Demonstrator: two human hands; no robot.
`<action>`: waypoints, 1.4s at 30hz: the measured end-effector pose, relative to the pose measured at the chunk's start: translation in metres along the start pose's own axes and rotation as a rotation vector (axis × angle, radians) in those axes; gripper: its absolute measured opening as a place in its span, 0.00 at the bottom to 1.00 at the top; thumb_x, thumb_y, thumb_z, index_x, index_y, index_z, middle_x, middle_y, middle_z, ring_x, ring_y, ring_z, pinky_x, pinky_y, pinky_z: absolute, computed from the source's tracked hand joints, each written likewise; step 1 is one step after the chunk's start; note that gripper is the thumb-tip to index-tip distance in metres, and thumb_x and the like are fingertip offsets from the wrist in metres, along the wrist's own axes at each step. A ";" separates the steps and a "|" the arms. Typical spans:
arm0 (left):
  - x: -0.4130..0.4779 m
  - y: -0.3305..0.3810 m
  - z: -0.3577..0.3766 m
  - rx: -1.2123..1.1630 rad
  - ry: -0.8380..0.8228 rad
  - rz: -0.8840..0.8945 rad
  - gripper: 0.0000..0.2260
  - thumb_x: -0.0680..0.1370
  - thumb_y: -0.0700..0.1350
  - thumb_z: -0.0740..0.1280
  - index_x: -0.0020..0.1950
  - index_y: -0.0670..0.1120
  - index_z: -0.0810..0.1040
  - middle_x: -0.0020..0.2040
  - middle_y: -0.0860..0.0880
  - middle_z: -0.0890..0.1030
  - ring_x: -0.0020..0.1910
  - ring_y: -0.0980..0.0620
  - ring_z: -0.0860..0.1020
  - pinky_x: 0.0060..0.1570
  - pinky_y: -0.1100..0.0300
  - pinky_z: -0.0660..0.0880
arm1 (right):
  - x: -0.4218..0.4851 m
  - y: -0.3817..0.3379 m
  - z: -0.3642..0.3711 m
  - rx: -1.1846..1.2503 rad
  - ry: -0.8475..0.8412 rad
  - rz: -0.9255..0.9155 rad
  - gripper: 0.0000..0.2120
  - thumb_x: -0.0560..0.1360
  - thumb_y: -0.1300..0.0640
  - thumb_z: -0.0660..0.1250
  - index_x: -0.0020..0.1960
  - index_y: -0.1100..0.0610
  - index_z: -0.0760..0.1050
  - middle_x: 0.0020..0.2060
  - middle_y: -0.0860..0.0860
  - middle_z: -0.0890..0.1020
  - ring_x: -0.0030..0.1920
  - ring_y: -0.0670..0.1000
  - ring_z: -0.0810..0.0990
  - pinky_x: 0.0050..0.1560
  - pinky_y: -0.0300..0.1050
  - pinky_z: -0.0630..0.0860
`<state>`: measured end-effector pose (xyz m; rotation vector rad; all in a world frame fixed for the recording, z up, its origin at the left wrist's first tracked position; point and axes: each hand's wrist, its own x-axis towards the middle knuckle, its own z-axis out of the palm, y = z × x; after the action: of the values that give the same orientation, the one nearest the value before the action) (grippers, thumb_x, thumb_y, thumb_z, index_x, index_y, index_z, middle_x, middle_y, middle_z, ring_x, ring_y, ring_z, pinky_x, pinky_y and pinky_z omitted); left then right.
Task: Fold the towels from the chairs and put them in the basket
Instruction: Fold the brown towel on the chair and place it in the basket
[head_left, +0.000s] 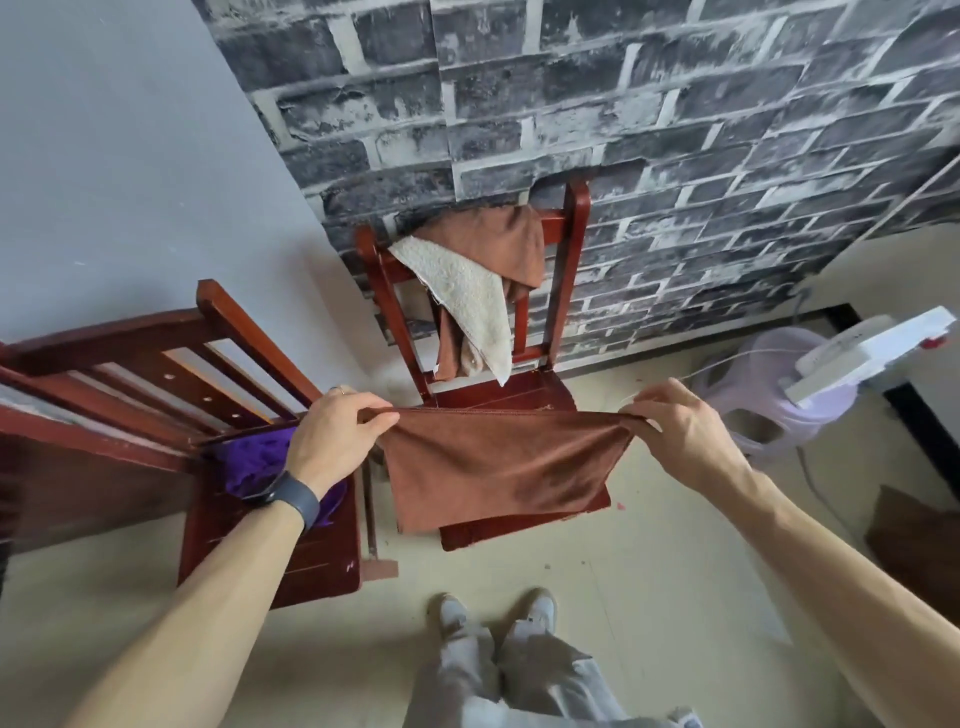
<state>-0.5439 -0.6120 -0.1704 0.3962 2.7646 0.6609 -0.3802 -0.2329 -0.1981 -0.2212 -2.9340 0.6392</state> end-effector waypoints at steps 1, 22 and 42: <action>-0.001 0.001 -0.005 0.015 0.018 0.027 0.08 0.76 0.52 0.72 0.51 0.51 0.86 0.51 0.52 0.78 0.52 0.51 0.78 0.56 0.58 0.72 | 0.004 -0.001 -0.006 -0.003 -0.001 -0.014 0.06 0.73 0.56 0.76 0.48 0.56 0.86 0.44 0.53 0.83 0.40 0.56 0.83 0.43 0.50 0.83; -0.007 0.031 -0.036 0.464 0.165 0.224 0.13 0.75 0.62 0.69 0.47 0.53 0.82 0.45 0.54 0.83 0.47 0.50 0.80 0.41 0.58 0.74 | 0.032 -0.002 -0.035 0.052 0.129 -0.055 0.15 0.69 0.73 0.72 0.51 0.59 0.85 0.45 0.54 0.84 0.45 0.57 0.84 0.49 0.47 0.81; -0.007 0.017 -0.044 0.526 0.125 0.174 0.10 0.78 0.57 0.68 0.53 0.56 0.85 0.49 0.50 0.85 0.50 0.48 0.81 0.48 0.56 0.76 | 0.046 -0.007 -0.028 -0.087 -0.012 0.032 0.10 0.75 0.59 0.72 0.54 0.51 0.85 0.50 0.51 0.87 0.50 0.56 0.85 0.54 0.49 0.81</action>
<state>-0.5482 -0.6174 -0.1236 0.7287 3.0230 -0.0264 -0.4215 -0.2204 -0.1653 -0.2748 -2.9785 0.5199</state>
